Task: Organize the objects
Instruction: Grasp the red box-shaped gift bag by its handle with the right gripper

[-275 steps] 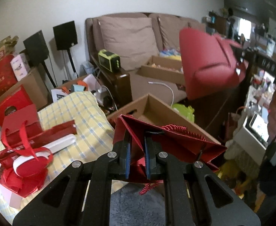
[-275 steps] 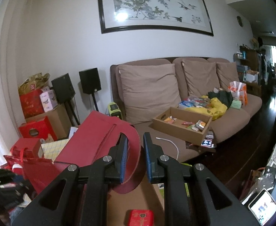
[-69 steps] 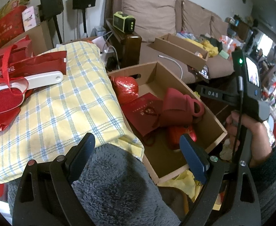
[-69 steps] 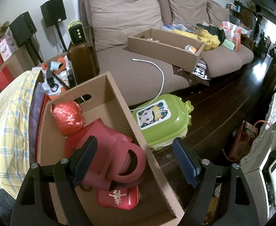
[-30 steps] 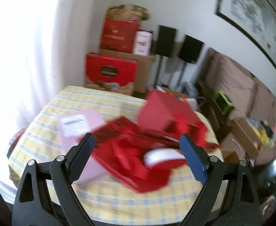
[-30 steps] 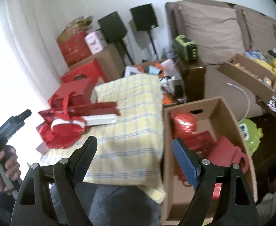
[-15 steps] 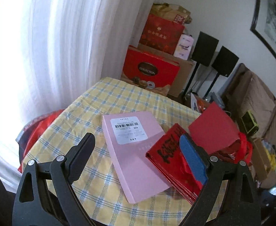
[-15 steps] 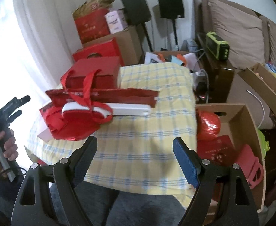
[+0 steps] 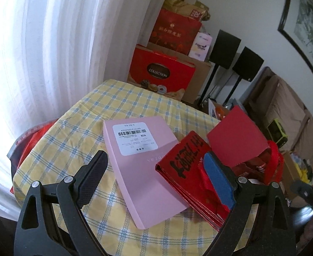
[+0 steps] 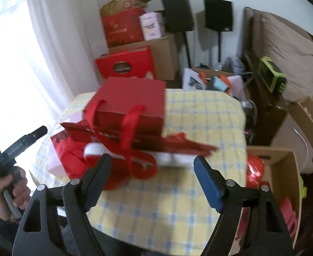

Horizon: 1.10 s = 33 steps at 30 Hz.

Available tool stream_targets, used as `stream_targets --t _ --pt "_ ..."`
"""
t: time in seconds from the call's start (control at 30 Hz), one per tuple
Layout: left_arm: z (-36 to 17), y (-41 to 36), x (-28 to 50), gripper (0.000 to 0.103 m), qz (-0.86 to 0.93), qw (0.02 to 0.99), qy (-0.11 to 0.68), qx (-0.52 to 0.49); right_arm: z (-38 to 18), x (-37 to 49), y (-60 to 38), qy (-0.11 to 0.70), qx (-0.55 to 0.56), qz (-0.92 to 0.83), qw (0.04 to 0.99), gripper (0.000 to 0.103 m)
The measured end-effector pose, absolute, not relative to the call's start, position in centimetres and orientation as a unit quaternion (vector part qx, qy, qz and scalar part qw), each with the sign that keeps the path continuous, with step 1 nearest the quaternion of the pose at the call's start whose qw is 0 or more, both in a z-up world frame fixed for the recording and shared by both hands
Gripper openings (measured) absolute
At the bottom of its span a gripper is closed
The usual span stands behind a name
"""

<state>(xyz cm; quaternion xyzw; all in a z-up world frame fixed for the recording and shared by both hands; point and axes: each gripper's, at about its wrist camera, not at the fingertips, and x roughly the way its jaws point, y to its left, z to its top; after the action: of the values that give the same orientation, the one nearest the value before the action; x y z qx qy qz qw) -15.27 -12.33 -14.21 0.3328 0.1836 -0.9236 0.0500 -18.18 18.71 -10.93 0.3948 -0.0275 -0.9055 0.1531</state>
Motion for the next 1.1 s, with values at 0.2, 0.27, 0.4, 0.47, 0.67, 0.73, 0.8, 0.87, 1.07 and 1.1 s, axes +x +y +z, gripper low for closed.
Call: stream_targets --t 0.2,0.27,0.4,0.47,0.67,0.73,0.8,0.87,1.07,1.1 --pt "-13.9 -12.6 -15.0 0.090 -0.923 0.042 0.195 0.329 -11.4 -22.2 15.3 -0.001 0.402 -0.902 0.157 0.055" --pt "-13.8 -12.5 -14.9 0.090 -0.923 0.038 0.196 0.328 -12.1 -23.5 14.8 0.003 0.416 -0.896 0.155 0.022" --pt "-13.6 -12.7 -14.8 0.090 -0.924 0.034 0.199 0.324 -12.9 -24.6 14.6 -0.023 0.441 -0.878 0.184 0.005" --pt "-13.5 -12.9 -14.8 0.090 -0.924 0.036 0.202 0.324 -12.3 -24.8 14.8 -0.048 0.436 -0.876 0.199 0.004" --pt "-13.4 -14.1 -14.6 0.090 -0.922 0.045 0.217 0.319 -8.1 -26.7 17.1 -0.184 0.407 -0.853 0.271 0.004" --pt "-13.3 -14.4 -14.5 0.090 -0.922 0.048 0.220 0.316 -6.4 -27.3 17.5 -0.191 0.396 -0.857 0.270 0.004" --pt "-13.3 -14.6 -14.5 0.090 -0.921 0.048 0.224 0.314 -4.7 -27.9 17.4 -0.196 0.381 -0.860 0.276 0.004" --pt "-13.3 -14.7 -14.5 0.090 -0.921 0.049 0.225 0.315 -3.1 -28.2 17.5 -0.214 0.369 -0.857 0.289 0.004" --pt "-13.1 -14.8 -14.3 0.090 -0.922 0.045 0.226 0.311 2.2 -29.7 17.2 -0.211 0.328 -0.875 0.287 0.004" --pt "-13.0 -14.8 -14.3 0.090 -0.922 0.045 0.227 0.310 3.1 -29.8 16.9 -0.206 0.324 -0.877 0.288 0.005"
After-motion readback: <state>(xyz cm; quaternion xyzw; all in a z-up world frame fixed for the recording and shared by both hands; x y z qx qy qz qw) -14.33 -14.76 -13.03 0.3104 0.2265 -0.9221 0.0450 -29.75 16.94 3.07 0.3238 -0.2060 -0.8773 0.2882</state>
